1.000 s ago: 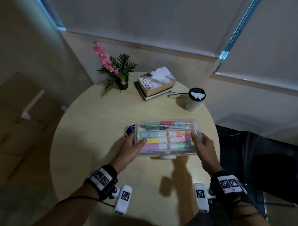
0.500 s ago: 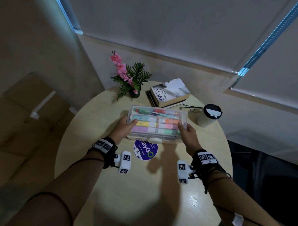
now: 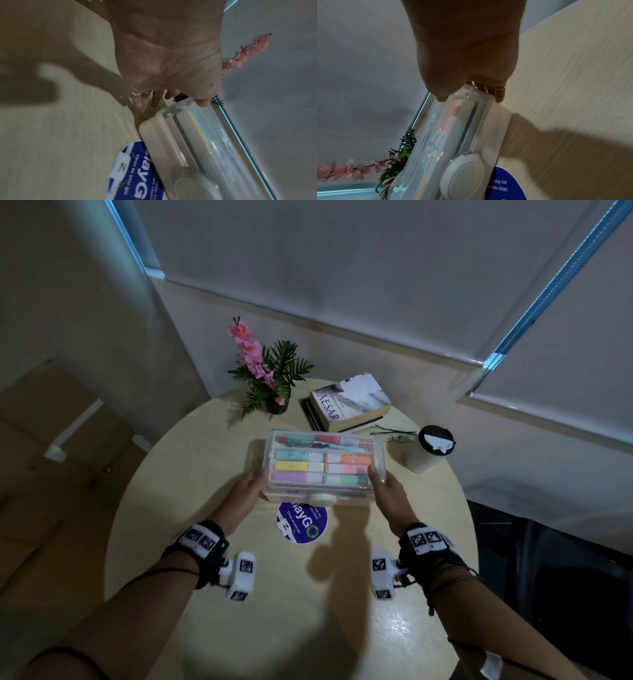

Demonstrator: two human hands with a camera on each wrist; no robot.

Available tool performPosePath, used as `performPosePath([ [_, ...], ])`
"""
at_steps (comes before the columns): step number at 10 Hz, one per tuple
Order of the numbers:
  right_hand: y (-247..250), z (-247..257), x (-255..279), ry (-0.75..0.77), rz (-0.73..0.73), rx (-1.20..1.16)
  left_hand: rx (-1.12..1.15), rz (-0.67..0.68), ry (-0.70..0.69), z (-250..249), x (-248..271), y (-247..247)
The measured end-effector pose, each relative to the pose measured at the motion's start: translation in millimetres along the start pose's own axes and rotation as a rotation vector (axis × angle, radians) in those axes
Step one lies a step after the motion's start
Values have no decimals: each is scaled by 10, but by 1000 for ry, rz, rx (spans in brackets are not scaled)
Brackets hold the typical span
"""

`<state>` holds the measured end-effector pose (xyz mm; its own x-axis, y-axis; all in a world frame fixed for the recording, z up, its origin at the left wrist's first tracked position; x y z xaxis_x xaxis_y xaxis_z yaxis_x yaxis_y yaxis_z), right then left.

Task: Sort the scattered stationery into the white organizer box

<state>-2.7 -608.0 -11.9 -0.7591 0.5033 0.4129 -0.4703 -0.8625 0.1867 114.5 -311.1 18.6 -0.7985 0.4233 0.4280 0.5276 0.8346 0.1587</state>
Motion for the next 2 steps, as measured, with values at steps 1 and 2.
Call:
performPosePath([
  [1,48,-24,140,-13,25,36,-122,-125,96,283,251,119],
  [2,113,-154,243,-41,24,106,-414,-101,170,855,502,248],
])
Point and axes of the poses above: each hand's wrist, its own x-axis away from the middle knuckle, its own y-axis out of the back of the hand, z = x × y, the point moved 4 cm from there along -x, towards the middle knuckle, and after that the axes turned 1 degree about -z, right-handed, at the moved point
